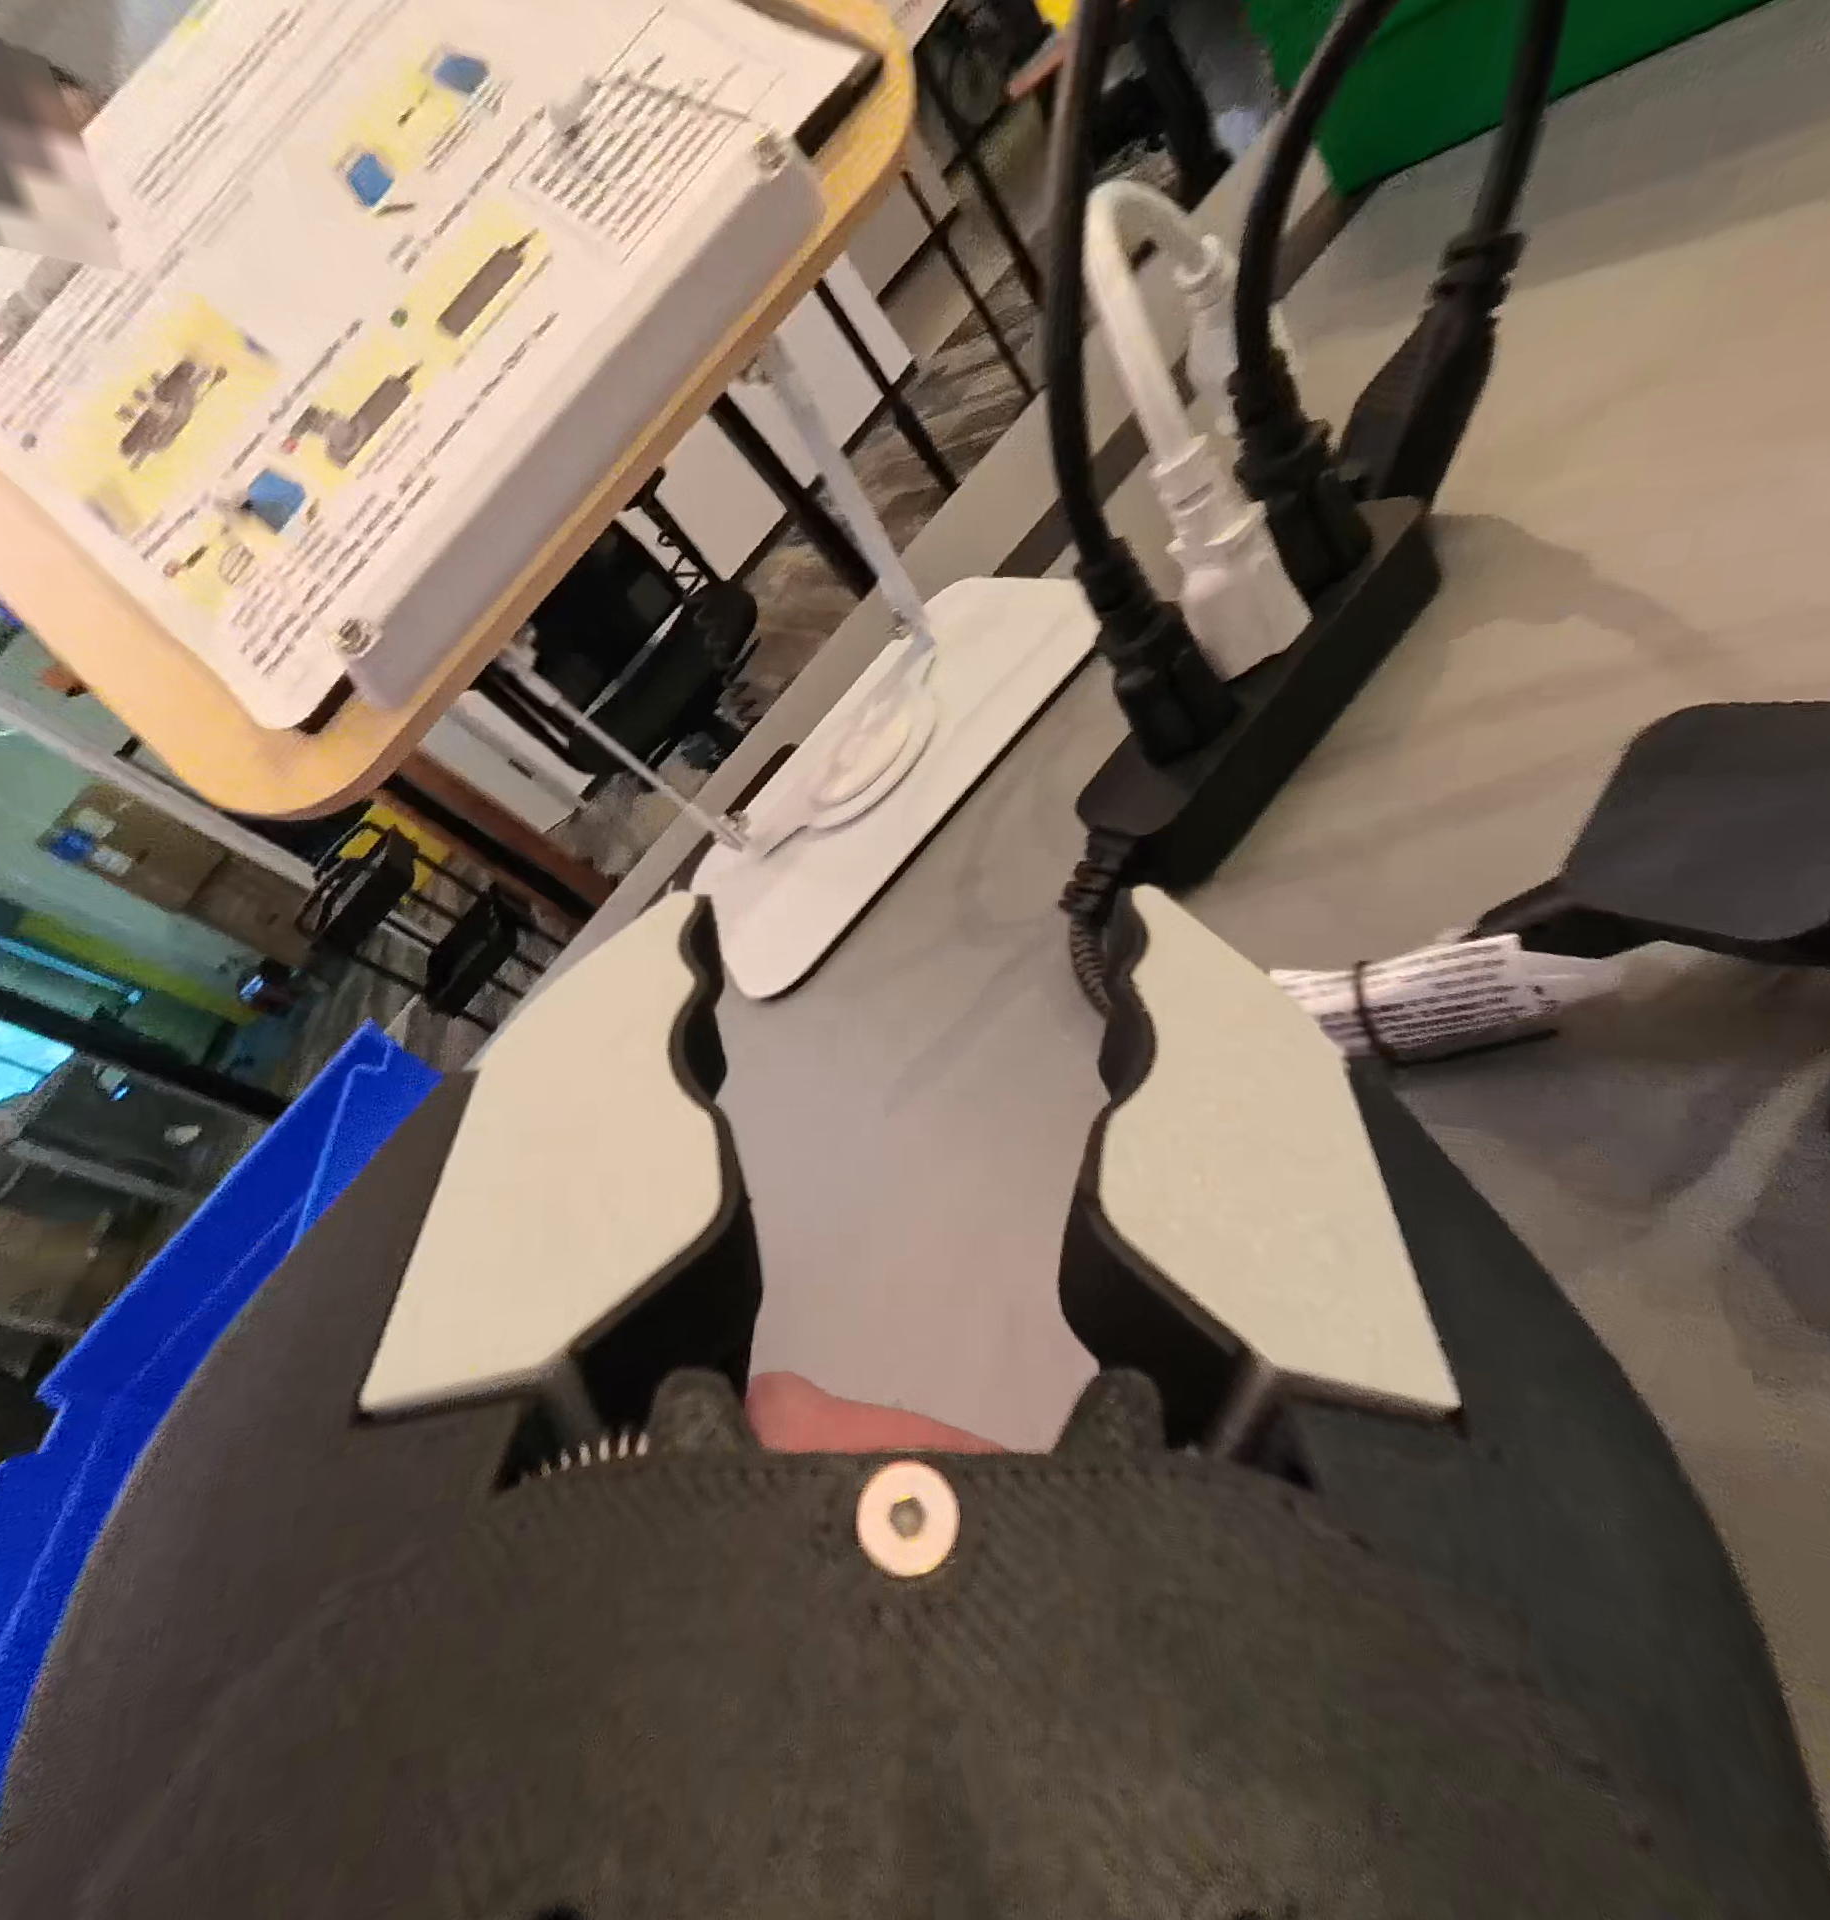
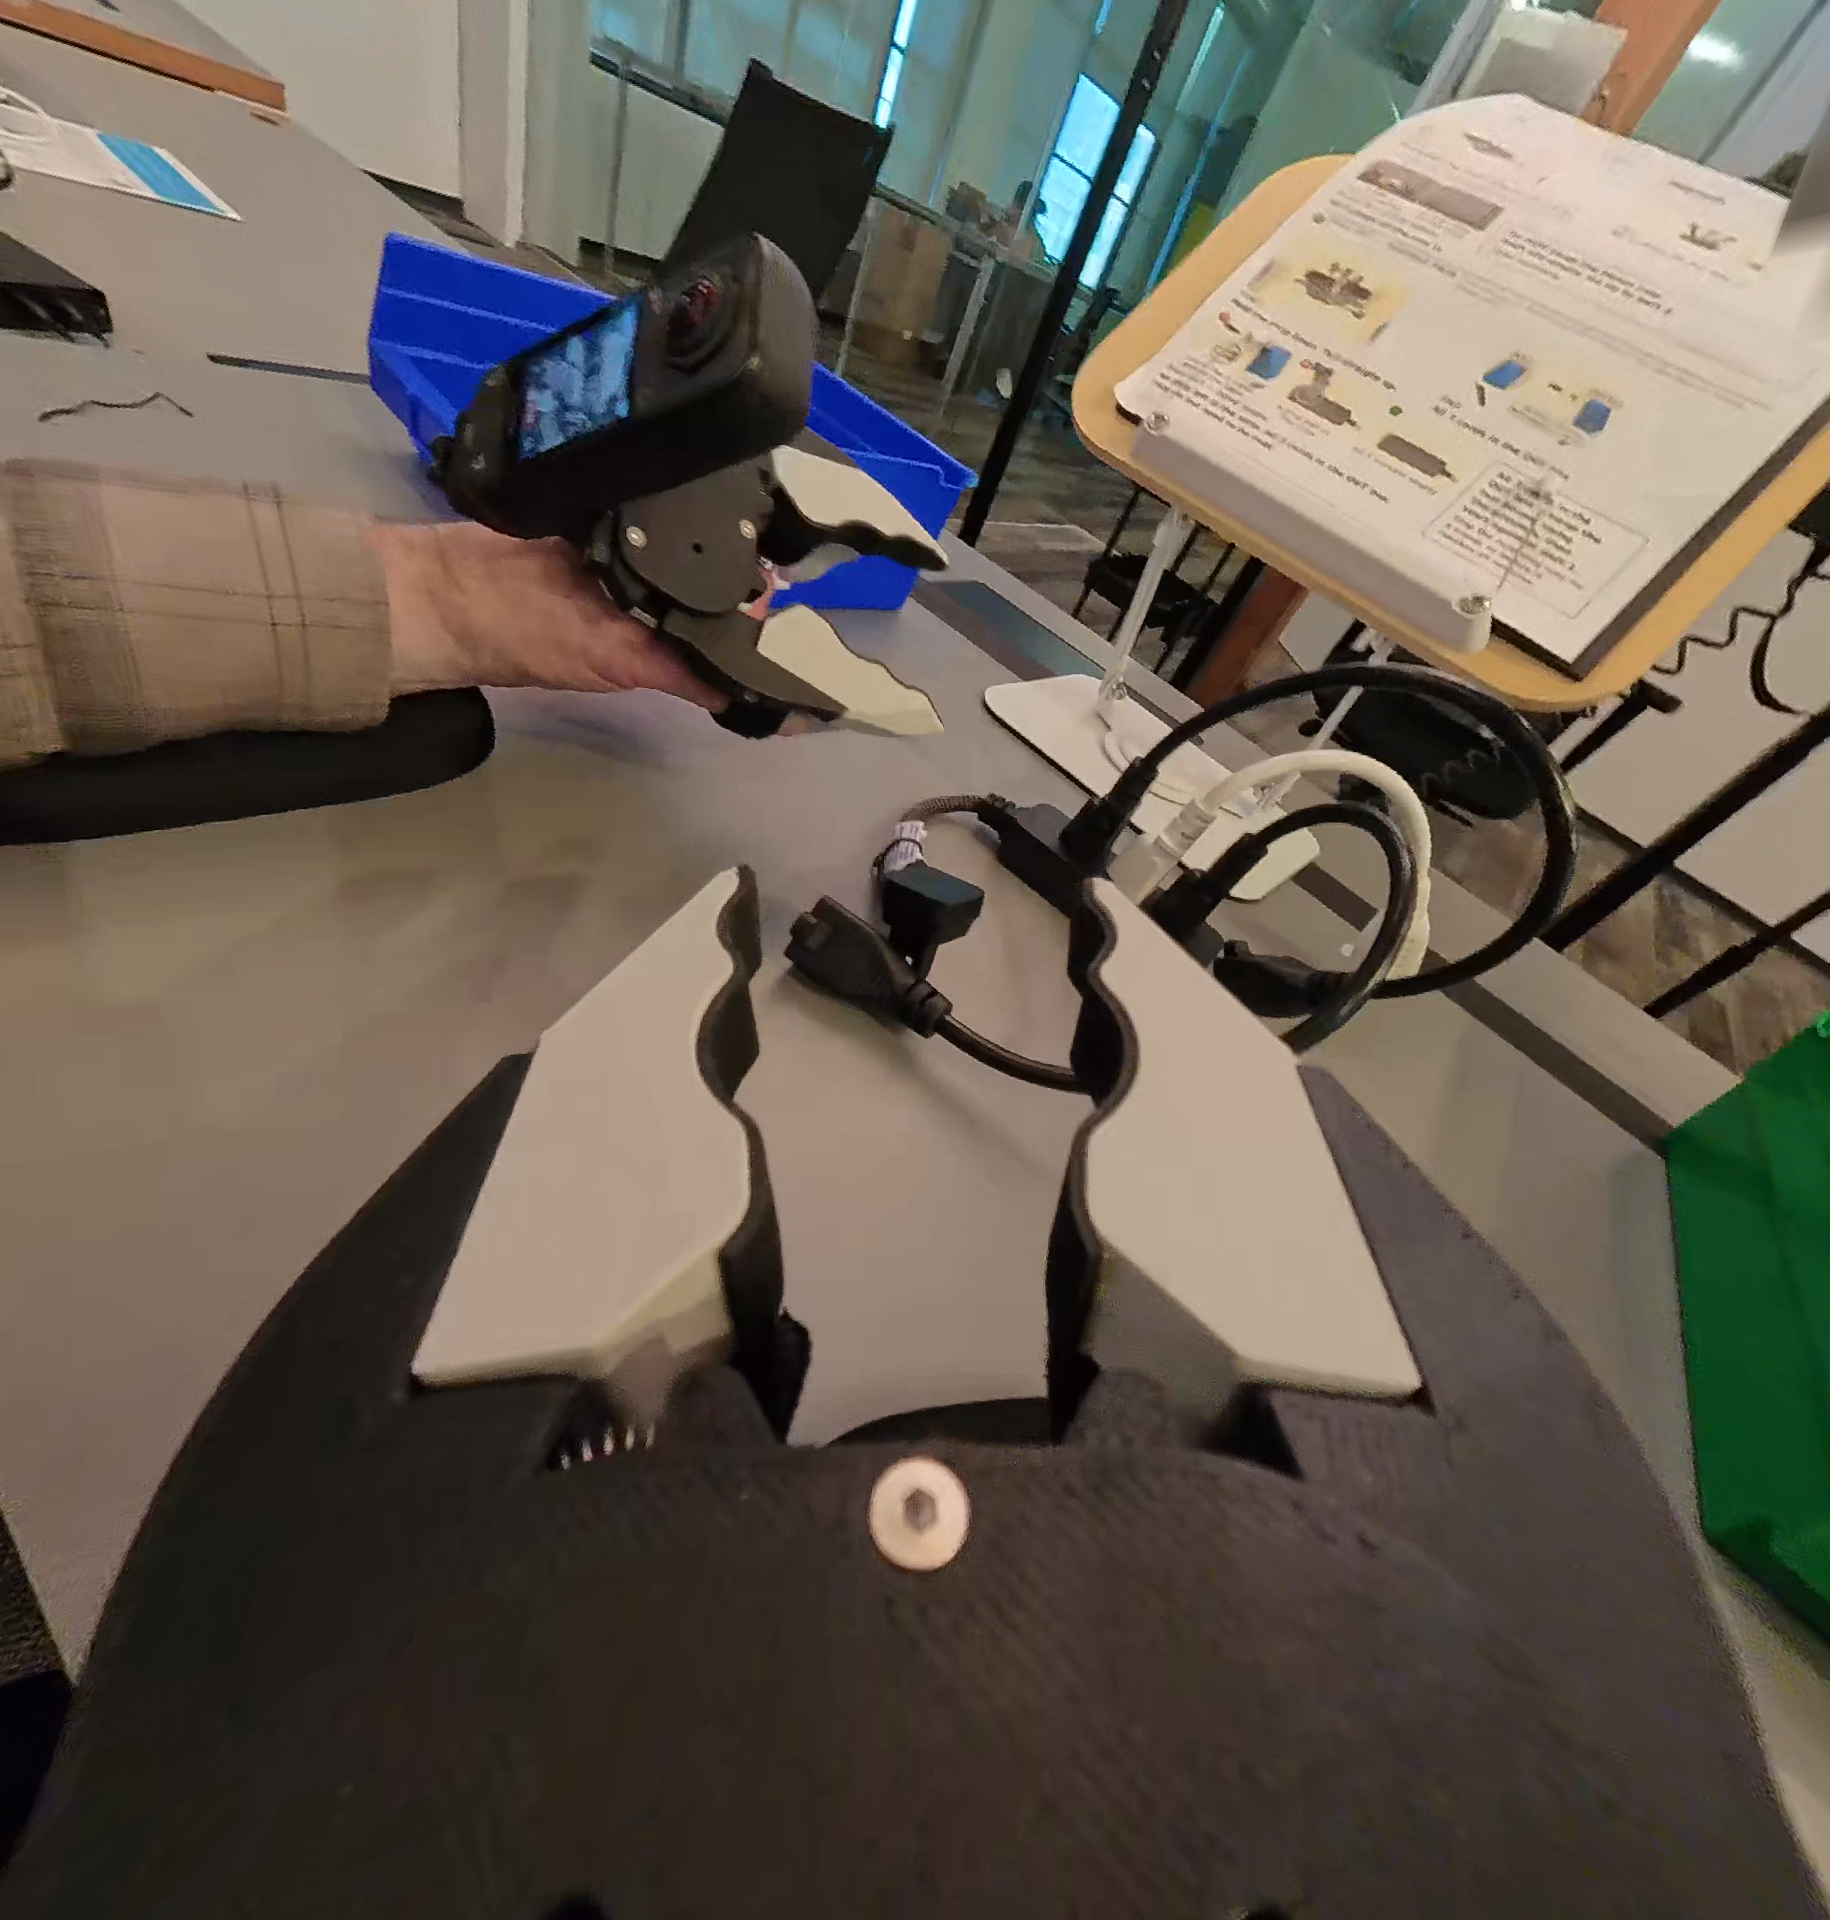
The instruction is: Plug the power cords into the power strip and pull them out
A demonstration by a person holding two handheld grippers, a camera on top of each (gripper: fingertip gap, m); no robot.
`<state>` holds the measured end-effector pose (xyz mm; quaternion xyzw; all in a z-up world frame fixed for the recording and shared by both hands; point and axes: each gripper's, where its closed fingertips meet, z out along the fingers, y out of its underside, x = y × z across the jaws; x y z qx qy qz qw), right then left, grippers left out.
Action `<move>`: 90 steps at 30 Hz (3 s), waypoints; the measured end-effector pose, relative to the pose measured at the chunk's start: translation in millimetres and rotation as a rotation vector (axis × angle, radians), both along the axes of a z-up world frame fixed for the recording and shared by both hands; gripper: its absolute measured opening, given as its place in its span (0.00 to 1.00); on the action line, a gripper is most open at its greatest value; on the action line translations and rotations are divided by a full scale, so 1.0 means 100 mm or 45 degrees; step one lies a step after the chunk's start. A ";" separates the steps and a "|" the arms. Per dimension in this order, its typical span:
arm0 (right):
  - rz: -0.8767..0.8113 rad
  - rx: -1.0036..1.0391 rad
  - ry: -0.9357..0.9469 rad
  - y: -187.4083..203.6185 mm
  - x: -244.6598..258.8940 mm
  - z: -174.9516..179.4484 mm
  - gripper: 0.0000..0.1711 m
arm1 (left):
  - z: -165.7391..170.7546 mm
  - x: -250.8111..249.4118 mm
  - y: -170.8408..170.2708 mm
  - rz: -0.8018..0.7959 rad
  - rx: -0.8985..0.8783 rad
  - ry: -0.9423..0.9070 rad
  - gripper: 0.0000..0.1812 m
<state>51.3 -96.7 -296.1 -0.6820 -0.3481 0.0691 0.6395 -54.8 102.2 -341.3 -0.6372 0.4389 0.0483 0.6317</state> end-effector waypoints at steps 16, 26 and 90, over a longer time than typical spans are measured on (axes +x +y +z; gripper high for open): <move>-0.088 -0.149 0.179 0.33 0.59 -0.29 0.40 | 0.11 0.30 -0.32 -0.160 -0.148 -0.332 0.39; -0.117 0.002 0.296 0.98 0.75 0.25 0.37 | 0.06 0.30 -0.28 -0.147 -0.185 -0.357 0.39; -0.086 0.184 -0.193 3.15 0.89 0.62 0.34 | 0.64 0.74 1.04 -0.219 -0.219 -0.387 0.44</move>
